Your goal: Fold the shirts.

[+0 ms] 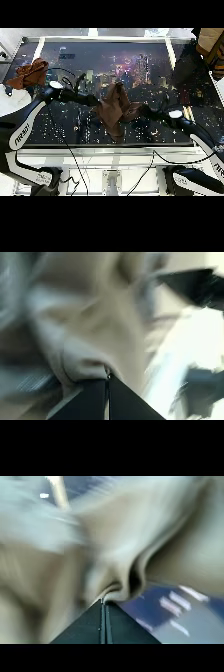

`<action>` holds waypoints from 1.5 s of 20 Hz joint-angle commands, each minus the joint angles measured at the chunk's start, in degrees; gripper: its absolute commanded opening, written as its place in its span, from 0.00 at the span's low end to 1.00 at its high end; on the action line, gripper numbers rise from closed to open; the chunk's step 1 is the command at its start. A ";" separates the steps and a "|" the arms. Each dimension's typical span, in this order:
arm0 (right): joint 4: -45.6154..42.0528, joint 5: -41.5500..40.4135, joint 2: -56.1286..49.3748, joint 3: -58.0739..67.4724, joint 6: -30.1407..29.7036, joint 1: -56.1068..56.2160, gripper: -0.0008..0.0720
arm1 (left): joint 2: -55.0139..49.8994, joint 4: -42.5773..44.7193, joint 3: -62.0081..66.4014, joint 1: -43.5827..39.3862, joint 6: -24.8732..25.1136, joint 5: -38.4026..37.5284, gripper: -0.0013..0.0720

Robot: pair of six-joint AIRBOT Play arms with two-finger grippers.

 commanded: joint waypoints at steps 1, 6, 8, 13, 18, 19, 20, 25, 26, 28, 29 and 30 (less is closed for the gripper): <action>-3.02 3.26 1.46 9.53 -1.88 0.00 0.05 | 0.02 -13.44 7.54 1.05 1.68 -3.89 0.04; -21.35 2.43 8.61 21.09 5.75 -1.29 0.05 | 0.76 -19.10 28.06 9.09 -1.42 -10.03 0.04; -29.64 2.78 12.39 24.17 11.21 -3.91 0.05 | 2.34 -19.08 34.18 13.31 -3.80 -10.01 0.04; -37.22 5.75 22.86 31.45 14.08 -10.19 0.05 | 7.61 -19.06 43.34 21.35 -8.81 -11.08 0.03; -47.93 13.99 31.80 40.09 17.94 -14.10 0.04 | 15.87 -18.18 46.56 26.49 -11.02 -11.65 0.03; -50.38 18.29 33.42 41.86 19.06 -14.60 0.04 | 18.27 -16.70 46.56 27.45 -11.45 -12.07 0.03; -52.06 22.43 34.93 43.21 20.02 -14.53 0.04 | 20.72 -14.21 46.56 28.15 -12.28 -12.57 0.03; -51.52 40.30 44.22 45.00 26.71 -14.53 0.04 | 32.57 0.22 46.56 29.22 -15.76 -8.92 0.03; -51.25 43.23 45.53 45.00 28.63 -14.53 0.04 | 33.68 2.49 46.56 29.22 -15.78 -8.63 0.03; -48.89 49.07 46.97 44.89 31.80 -14.53 0.04 | 34.36 8.07 46.53 29.22 -16.65 -8.04 0.03; -48.04 51.82 46.99 44.76 31.87 -14.53 0.04 | 33.97 11.04 46.47 29.20 -17.31 -7.43 0.03; -47.93 53.75 46.99 44.04 31.87 -14.53 0.04 | 33.07 13.70 46.47 29.20 -18.23 -7.06 0.03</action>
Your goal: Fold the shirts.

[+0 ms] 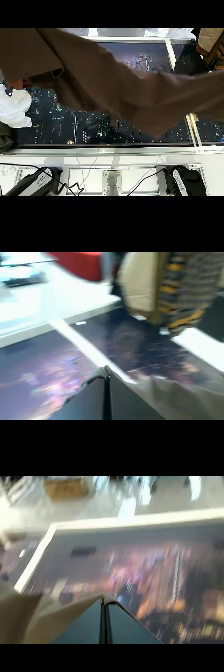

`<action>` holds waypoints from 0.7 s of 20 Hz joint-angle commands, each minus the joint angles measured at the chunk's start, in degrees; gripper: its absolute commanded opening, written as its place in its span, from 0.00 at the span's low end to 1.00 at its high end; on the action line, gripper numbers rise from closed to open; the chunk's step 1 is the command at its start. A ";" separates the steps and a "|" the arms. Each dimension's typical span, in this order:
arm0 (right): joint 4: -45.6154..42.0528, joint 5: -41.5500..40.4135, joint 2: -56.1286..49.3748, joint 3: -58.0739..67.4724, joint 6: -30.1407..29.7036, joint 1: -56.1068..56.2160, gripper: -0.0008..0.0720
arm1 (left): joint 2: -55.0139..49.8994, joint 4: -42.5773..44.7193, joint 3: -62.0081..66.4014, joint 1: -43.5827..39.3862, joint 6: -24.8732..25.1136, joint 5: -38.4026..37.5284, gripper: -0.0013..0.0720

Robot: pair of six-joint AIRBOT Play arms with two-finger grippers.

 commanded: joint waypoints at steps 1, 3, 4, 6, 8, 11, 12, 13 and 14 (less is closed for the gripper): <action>1.09 10.78 1.73 -1.81 3.15 -0.04 0.04 | -0.57 10.40 -0.11 0.15 -2.99 1.60 0.03; 0.85 11.04 1.70 -6.51 3.28 -0.04 0.04 | -3.89 10.38 -1.60 -0.42 -3.96 0.46 0.03; 0.68 10.84 1.57 -9.51 3.56 -0.04 0.05 | -5.77 10.38 -2.97 -1.49 -3.98 -0.37 0.03; 0.17 8.00 1.33 -17.97 3.61 -0.04 0.05 | -10.71 10.40 -6.75 -5.03 -3.96 -2.80 0.03; 0.04 1.55 0.66 -27.34 3.61 -0.04 0.05 | -15.96 11.58 -11.23 -9.88 -3.28 -2.51 0.03; 0.59 -17.35 -2.40 -40.24 3.58 -0.04 0.05 | -26.58 13.42 -15.08 -18.16 5.97 1.60 0.03; 1.14 -24.57 -4.07 -43.43 3.61 -0.04 0.05 | -30.29 13.42 -15.06 -20.39 6.95 4.76 0.03; 2.27 -32.15 -6.21 -46.23 3.78 -0.02 0.05 | -33.38 13.73 -15.06 -21.97 7.54 8.96 0.03; 4.11 -38.88 -8.66 -48.33 3.78 -0.02 0.05 | -36.24 14.38 -15.06 -23.23 7.67 14.62 0.03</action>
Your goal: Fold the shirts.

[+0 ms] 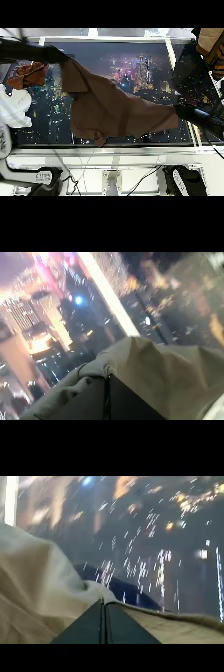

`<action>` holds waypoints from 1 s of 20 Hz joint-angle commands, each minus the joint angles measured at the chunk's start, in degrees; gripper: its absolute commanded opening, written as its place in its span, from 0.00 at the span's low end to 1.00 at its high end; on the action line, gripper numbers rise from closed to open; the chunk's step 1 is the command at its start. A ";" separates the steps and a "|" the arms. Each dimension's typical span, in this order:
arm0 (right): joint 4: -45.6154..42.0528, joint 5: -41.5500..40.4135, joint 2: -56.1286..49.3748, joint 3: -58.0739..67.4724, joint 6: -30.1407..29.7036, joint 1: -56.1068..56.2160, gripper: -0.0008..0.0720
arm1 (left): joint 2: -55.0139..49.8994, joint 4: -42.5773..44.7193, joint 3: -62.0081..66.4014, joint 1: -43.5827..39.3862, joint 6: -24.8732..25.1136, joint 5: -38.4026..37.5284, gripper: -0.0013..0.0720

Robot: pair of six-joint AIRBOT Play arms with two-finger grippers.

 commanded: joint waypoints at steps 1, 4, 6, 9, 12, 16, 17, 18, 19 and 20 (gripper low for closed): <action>4.42 -26.27 -6.95 -10.14 0.26 0.02 0.05 | -10.78 1.70 -1.36 -5.95 3.69 15.15 0.03; 7.82 -34.36 -15.30 -11.41 0.24 0.02 0.05 | -15.47 -1.11 -1.36 -6.62 3.65 24.48 0.04; 8.59 -37.09 -19.80 -11.41 0.26 0.02 0.05 | -16.26 -0.07 -1.36 -6.60 3.72 27.12 0.04; 11.34 -40.54 -23.15 -11.41 0.26 0.02 0.11 | -16.26 1.55 -0.20 -5.84 4.55 27.78 0.44; 12.04 -42.34 -22.91 -8.98 0.22 0.00 0.61 | -16.17 0.59 5.84 -3.61 4.33 22.82 0.52; 6.80 -42.58 -22.73 0.35 -0.68 -0.04 0.62 | -13.70 0.63 19.93 1.07 4.31 11.91 0.50; 4.20 -41.94 -22.29 2.84 -0.68 -0.04 0.62 | -10.91 0.79 20.00 2.38 4.33 11.98 0.50; 0.20 -40.65 -21.51 5.70 -0.68 -0.04 0.62 | -7.80 1.66 19.98 3.76 4.33 11.30 0.50; -4.02 -38.71 -20.59 8.20 -0.66 -0.04 0.62 | -4.92 3.45 19.93 4.94 4.28 9.66 0.50; -8.50 -35.87 -19.45 10.67 -0.66 -0.04 0.61 | -1.70 6.12 19.43 6.10 4.26 7.13 0.50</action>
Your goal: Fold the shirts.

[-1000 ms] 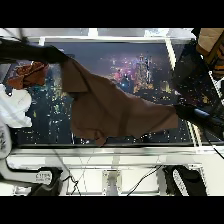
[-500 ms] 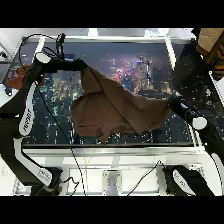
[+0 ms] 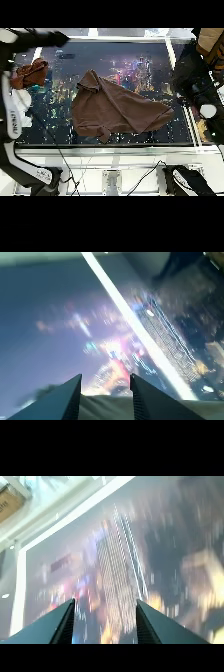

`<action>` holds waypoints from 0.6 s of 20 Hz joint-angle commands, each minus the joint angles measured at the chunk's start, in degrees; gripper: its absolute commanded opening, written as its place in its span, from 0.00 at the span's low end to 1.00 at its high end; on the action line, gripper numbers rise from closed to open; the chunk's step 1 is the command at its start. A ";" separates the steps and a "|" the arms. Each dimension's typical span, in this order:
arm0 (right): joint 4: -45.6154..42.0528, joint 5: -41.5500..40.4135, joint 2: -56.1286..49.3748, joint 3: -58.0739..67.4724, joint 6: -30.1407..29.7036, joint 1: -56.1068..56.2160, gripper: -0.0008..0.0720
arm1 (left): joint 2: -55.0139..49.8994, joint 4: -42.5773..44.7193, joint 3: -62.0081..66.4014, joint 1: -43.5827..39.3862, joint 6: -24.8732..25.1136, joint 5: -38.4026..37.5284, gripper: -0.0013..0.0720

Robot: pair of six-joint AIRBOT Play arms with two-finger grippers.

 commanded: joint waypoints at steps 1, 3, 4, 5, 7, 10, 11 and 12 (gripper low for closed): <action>-14.49 7.32 2.82 8.59 -0.20 -0.04 0.61 | 9.60 7.63 0.70 4.22 -0.57 -9.01 0.50; -21.62 14.40 5.11 11.54 -0.17 -0.02 0.61 | 14.58 18.38 -2.27 5.62 -4.46 -15.52 0.50; -23.71 17.20 6.12 11.98 -0.17 -0.04 0.61 | 16.11 23.85 -3.93 6.14 -7.19 -18.97 0.50; -25.66 20.28 6.91 11.98 -0.17 -0.02 0.61 | 16.90 28.65 -5.64 6.54 -9.88 -22.53 0.50; -28.76 28.59 7.10 11.91 -0.20 -0.02 0.61 | 17.03 32.79 -9.29 6.86 -14.69 -26.62 0.51; -32.52 38.58 6.88 11.91 -0.20 -0.02 0.57 | 17.03 27.85 -19.82 6.82 -16.24 -27.39 0.51; -33.00 39.98 6.84 11.91 -0.20 -0.02 0.51 | 17.03 26.36 -24.46 6.80 -16.24 -27.41 0.51; -33.38 40.59 6.84 11.91 -0.22 -0.02 0.51 | 17.03 26.10 -28.98 6.78 -16.24 -27.43 0.51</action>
